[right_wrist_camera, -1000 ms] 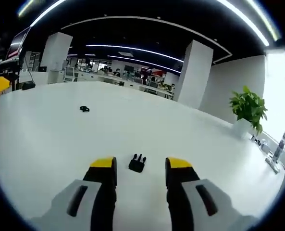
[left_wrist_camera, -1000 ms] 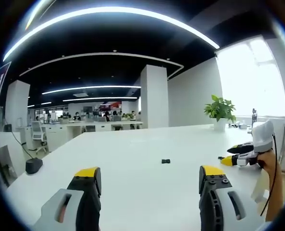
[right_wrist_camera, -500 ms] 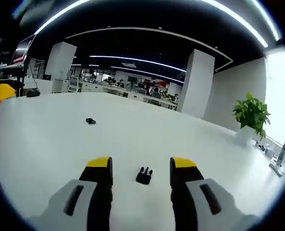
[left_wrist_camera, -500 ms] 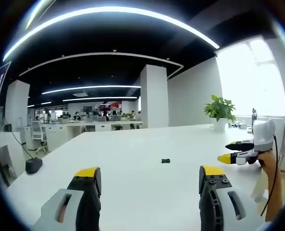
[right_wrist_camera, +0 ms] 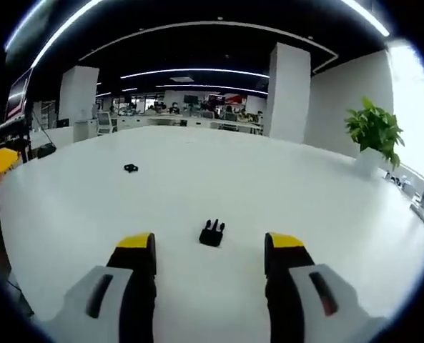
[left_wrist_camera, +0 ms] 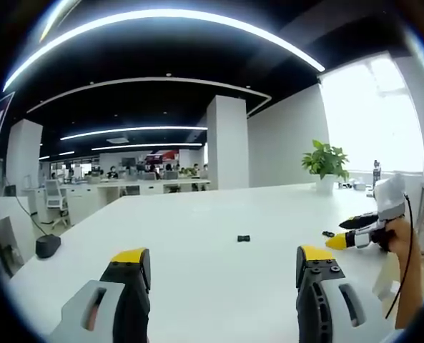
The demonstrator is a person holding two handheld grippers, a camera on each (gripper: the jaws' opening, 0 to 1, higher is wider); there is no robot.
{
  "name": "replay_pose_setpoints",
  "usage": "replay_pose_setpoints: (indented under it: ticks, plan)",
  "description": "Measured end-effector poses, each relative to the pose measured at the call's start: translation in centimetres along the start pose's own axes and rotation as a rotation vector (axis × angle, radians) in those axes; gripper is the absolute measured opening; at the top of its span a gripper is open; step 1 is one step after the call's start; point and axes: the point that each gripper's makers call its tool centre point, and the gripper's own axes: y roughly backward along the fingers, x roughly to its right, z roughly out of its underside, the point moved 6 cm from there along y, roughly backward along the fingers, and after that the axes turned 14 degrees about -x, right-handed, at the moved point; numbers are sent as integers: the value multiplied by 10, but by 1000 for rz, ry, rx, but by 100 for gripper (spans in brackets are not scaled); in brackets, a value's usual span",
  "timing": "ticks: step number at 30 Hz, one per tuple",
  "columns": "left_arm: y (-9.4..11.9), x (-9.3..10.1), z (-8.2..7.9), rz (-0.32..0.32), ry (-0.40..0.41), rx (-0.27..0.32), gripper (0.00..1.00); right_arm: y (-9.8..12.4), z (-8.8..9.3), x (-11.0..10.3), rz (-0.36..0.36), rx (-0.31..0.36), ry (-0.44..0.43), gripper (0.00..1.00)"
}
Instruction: Snap the two parts of the plastic buckle together until the buckle closes and remains connected.
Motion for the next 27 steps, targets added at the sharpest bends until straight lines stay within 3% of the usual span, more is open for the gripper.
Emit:
replay_pose_setpoints:
  ticks: [3, 5, 7, 11, 18, 27]
  plan:
    - [0, 0, 0, 3, 3, 3, 85, -1, -7, 1, -23, 57, -118, 63]
    - [1, 1, 0, 8, 2, 4, 85, -5, -9, 3, -1, 50, -99, 57]
    - [2, 1, 0, 11, 1, 9, 85, -9, -5, 5, 30, -23, -60, 53]
    - [3, 3, -1, 21, 2, 21, 85, -13, -9, 6, 101, -37, -14, 53]
    - [2, 9, 0, 49, -4, 29, 85, -18, -15, 2, 50, -41, -59, 41]
    - [3, 10, 1, 59, 0, 39, 85, -19, -15, 4, 68, -45, -66, 29]
